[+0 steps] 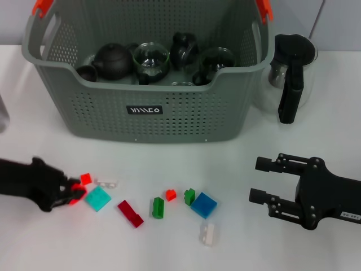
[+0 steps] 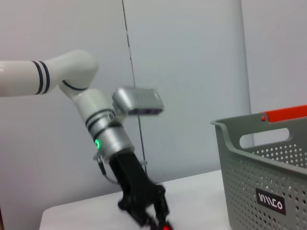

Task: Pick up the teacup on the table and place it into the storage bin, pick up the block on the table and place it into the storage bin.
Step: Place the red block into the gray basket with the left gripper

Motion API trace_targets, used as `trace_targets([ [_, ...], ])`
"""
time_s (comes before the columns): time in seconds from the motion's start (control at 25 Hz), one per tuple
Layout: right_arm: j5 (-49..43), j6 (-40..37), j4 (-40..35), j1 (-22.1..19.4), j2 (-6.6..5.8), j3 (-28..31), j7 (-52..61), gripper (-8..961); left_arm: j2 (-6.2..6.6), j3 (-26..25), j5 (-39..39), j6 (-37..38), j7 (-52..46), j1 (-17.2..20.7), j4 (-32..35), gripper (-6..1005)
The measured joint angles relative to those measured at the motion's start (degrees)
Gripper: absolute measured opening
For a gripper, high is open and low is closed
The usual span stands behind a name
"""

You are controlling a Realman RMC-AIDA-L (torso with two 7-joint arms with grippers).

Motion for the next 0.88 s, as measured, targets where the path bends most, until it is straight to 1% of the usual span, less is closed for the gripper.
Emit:
trace_targets([
  [0.04, 0.0, 0.0, 0.0, 0.01, 0.0, -0.02, 0.02, 628, 0.14, -1.5, -1.3, 1.96, 0.2, -0.34, -0.55, 183],
  [0.12, 0.0, -0.01, -0.1, 0.03, 0.0, -0.11, 0.06, 628, 1.12, -6.54, -6.56, 8.39, -0.35, -1.87, -2.18, 183],
  [0.24, -0.01, 0.0, -0.14, 0.11, -0.01, -0.14, 0.08, 627, 3.32, -13.2, -15.19, 15.36, -6.02, -5.35, -3.59, 183],
  [0.32, -0.01, -0.02, -0.04, 0.21, 0.01, -0.13, 0.08, 627, 4.24, -14.47, -20.13, 15.81, -13.15, -7.82, -4.11, 183],
  [0.4, 0.0, -0.02, 0.01, 0.26, 0.0, -0.09, 0.07, 627, 4.59, -14.08, -23.0, 14.43, -19.12, -10.49, -4.5, 184],
  [0.44, 0.0, -0.03, 0.02, 0.26, 0.01, -0.09, 0.06, 627, 4.53, -13.48, -23.48, 13.33, -20.67, -11.87, -4.65, 184],
  [0.48, 0.0, -0.03, 0.03, 0.33, 0.02, -0.11, 0.05, 627, 4.4, -12.13, -23.57, 11.52, -22.36, -13.57, -4.9, 184],
  [0.52, 0.0, -0.02, 0.03, 0.44, 0.11, -0.19, 0.05, 627, 4.3, -11.19, -23.34, 10.22, -23.37, -14.45, -5.01, 184],
  [0.6, -0.01, 0.03, 0.0, 0.65, 0.28, -0.29, 0.08, 628, 4.31, -5.17, -20.65, 2.87, -26.21, -17.11, -5.03, 184],
  [0.64, 0.0, 0.03, 0.0, 0.76, 0.31, -0.31, 0.12, 628, 4.31, -5.17, -20.65, 2.87, -26.21, -17.11, -5.03, 184],
  [0.68, 0.0, 0.02, 0.0, 0.81, 0.32, -0.33, 0.14, 628, 4.35, -2.11, -18.74, -0.98, -27.61, -18.1, -4.8, 184],
  [0.72, 0.0, 0.01, 0.0, 0.84, 0.34, -0.33, 0.16, 628, 4.62, 5.7, -12.69, -10.14, -31.01, -20.92, -3.2, 184],
  [0.76, 0.0, 0.02, 0.0, 0.87, 0.35, -0.34, 0.17, 628, 4.67, 7.81, -10.66, -12.48, -32.05, -21.83, -2.33, 184],
  [0.8, 0.0, 0.04, 0.01, 0.87, 0.35, -0.35, 0.17, 628, 4.77, 11.19, -6.41, -17.0, -33.87, -24.07, 0.23, 183],
  [0.84, 0.0, 0.06, 0.02, 0.87, 0.35, -0.34, 0.17, 628, 4.81, 13.28, -3.12, -20.16, -35.1, -26.01, 2.71, 183],
  [0.88, 0.0, 0.09, 0.02, 0.87, 0.35, -0.33, 0.17, 628, 4.76, 14.36, -0.55, -22.31, -35.89, -27.82, 5.08, 183],
])
